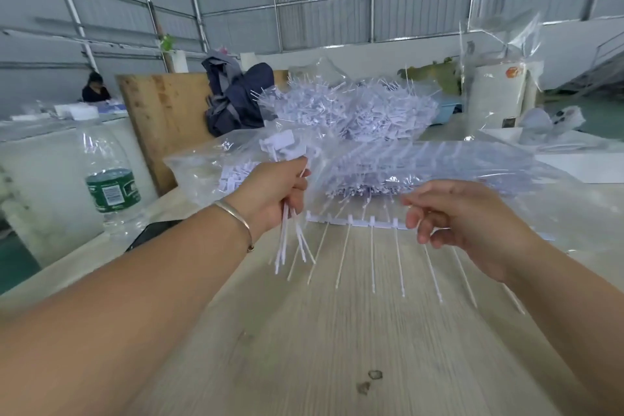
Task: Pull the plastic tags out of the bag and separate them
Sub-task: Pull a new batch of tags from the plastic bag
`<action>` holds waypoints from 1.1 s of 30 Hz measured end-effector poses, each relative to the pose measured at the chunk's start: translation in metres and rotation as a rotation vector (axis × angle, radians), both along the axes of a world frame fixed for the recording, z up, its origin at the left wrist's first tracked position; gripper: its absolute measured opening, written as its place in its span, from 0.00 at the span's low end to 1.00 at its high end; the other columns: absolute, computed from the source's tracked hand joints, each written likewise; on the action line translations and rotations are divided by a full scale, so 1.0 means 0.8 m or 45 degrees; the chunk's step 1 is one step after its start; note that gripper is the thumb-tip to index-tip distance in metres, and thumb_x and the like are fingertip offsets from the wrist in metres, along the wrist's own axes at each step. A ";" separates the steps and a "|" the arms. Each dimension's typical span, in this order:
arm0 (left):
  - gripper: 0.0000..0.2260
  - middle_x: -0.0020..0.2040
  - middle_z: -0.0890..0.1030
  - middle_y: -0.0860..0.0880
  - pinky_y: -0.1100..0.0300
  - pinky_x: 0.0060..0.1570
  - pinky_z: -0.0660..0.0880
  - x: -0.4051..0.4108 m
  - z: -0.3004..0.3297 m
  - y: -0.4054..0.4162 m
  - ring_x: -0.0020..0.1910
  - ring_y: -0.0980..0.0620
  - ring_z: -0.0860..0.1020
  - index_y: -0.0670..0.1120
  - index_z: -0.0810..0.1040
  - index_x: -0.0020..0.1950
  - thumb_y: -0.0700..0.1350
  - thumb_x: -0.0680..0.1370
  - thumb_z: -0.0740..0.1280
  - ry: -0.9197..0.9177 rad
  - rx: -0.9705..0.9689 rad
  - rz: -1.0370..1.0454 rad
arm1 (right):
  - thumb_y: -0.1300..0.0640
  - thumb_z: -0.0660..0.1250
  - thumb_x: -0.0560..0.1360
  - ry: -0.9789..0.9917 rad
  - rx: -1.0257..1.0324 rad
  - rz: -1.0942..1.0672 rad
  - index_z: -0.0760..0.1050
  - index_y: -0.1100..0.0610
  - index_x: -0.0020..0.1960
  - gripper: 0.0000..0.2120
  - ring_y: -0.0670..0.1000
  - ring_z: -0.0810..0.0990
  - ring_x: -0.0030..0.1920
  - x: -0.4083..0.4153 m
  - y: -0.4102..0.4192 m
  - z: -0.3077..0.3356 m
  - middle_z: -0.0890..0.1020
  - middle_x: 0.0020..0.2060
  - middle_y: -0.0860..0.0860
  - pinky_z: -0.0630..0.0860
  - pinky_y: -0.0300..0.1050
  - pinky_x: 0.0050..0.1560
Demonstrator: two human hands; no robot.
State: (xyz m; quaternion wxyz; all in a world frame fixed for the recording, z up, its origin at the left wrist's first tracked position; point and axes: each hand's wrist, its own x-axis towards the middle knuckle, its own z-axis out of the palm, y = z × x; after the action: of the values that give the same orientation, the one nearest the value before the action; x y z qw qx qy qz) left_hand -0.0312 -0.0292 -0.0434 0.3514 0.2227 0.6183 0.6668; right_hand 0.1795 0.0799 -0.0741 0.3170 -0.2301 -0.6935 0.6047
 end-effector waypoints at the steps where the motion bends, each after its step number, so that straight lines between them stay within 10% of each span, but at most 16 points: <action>1: 0.11 0.30 0.63 0.50 0.71 0.17 0.56 -0.018 0.002 -0.004 0.16 0.59 0.59 0.43 0.69 0.41 0.44 0.82 0.61 -0.002 -0.025 0.059 | 0.61 0.68 0.74 -0.031 0.017 -0.021 0.79 0.64 0.45 0.06 0.51 0.75 0.25 -0.001 0.001 -0.003 0.79 0.32 0.58 0.69 0.39 0.25; 15: 0.13 0.32 0.71 0.44 0.62 0.29 0.68 -0.145 0.012 0.005 0.29 0.50 0.70 0.41 0.69 0.33 0.29 0.76 0.61 0.675 -0.569 0.201 | 0.57 0.66 0.74 -0.638 1.143 0.147 0.72 0.47 0.32 0.13 0.43 0.73 0.27 -0.071 -0.044 -0.013 0.76 0.26 0.42 0.69 0.36 0.31; 25: 0.12 0.34 0.73 0.48 0.58 0.40 0.77 -0.186 0.006 0.086 0.32 0.52 0.73 0.45 0.70 0.35 0.36 0.75 0.70 0.904 -0.608 0.181 | 0.57 0.67 0.69 -0.554 1.254 -0.315 0.70 0.47 0.32 0.10 0.43 0.73 0.31 -0.062 0.005 -0.044 0.74 0.27 0.38 0.62 0.37 0.28; 29: 0.07 0.51 0.75 0.45 0.52 0.59 0.73 -0.194 0.002 0.105 0.50 0.46 0.75 0.41 0.78 0.53 0.42 0.76 0.71 0.733 -0.406 0.245 | 0.52 0.65 0.74 -0.657 1.331 -0.422 0.75 0.43 0.51 0.07 0.41 0.74 0.45 -0.066 0.024 -0.052 0.76 0.43 0.38 0.69 0.38 0.42; 33: 0.04 0.46 0.74 0.42 0.57 0.44 0.74 -0.189 -0.015 0.106 0.43 0.47 0.73 0.41 0.76 0.51 0.36 0.77 0.66 0.662 -0.340 0.300 | 0.50 0.56 0.78 -0.937 1.400 -0.352 0.64 0.45 0.69 0.20 0.45 0.68 0.64 -0.072 0.041 -0.074 0.70 0.64 0.41 0.65 0.44 0.61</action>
State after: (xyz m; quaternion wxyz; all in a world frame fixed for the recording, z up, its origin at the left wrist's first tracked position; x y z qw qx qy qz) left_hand -0.1826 0.0559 -0.0554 0.1279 0.2644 0.7910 0.5368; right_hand 0.1221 0.1127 -0.1333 0.2054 -0.3130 -0.9273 -0.0001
